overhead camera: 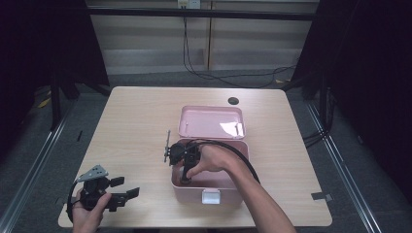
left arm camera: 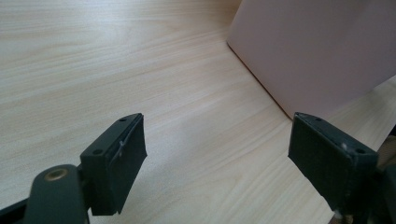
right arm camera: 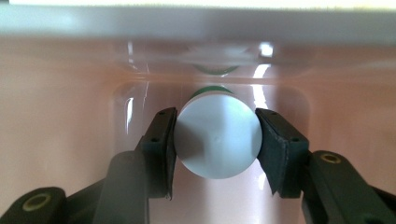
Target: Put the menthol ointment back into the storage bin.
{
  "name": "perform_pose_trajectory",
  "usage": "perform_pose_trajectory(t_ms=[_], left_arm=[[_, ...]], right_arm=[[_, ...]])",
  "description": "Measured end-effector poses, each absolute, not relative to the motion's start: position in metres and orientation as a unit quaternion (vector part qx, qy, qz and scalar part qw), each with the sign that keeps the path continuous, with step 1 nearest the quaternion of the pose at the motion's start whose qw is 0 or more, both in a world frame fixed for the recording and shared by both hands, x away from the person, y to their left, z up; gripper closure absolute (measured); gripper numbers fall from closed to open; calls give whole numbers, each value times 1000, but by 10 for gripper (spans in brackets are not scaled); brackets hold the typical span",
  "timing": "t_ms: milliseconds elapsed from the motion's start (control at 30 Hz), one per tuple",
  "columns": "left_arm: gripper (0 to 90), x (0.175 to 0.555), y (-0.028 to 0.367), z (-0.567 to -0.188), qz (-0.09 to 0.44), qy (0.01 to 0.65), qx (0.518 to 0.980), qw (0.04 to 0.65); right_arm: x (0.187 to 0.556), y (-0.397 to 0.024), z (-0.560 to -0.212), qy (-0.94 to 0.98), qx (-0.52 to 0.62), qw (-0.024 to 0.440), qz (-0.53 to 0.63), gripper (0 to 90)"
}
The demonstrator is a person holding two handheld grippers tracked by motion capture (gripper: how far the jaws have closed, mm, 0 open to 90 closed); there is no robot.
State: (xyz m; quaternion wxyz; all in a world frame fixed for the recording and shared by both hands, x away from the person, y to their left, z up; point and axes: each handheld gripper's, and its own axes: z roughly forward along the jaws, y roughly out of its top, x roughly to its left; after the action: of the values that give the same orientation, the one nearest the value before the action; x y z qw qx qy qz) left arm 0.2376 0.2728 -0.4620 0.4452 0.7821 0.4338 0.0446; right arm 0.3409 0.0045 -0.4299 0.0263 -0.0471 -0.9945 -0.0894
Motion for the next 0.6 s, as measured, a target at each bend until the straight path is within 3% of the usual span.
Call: perform_pose_trajectory(t_ms=[600], left_arm=[[188,238,273,-462,43,434,782,446]], right_arm=[[344,-5,-417,-990,-90,41,-101,301]])
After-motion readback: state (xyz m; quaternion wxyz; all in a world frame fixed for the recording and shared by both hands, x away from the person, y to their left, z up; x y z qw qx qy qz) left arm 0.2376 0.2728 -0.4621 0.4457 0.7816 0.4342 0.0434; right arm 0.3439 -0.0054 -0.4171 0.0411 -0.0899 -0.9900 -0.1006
